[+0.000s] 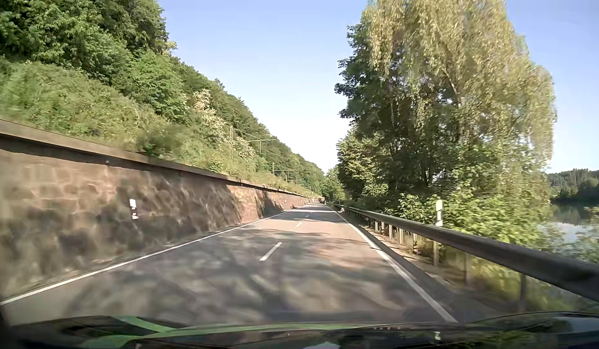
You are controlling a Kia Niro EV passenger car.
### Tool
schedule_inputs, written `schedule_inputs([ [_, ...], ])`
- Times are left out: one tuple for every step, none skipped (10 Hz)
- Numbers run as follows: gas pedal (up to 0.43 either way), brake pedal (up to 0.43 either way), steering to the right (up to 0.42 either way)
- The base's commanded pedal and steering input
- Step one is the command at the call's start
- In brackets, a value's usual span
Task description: Follow the waypoints while adhering to traffic rules and regulations
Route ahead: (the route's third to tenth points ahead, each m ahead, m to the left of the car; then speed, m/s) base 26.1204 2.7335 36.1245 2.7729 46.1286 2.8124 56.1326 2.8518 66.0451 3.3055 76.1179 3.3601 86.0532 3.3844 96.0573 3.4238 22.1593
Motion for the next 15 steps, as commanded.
schedule_inputs([
  [0.248, 0.0, -0.002],
  [0.248, 0.0, -0.002],
  [0.248, 0.0, -0.001],
  [0.248, 0.0, -0.001],
  [0.248, 0.0, -0.001],
  [0.248, 0.0, -0.001],
  [0.248, 0.0, -0.001],
  [0.248, 0.0, -0.001],
  [0.248, 0.0, -0.001],
  [0.248, 0.0, -0.002],
  [0.248, 0.0, -0.002],
  [0.248, 0.0, -0.002],
  [0.248, 0.0, -0.002],
  [0.228, 0.0, -0.001],
  [0.228, 0.0, -0.001],
])
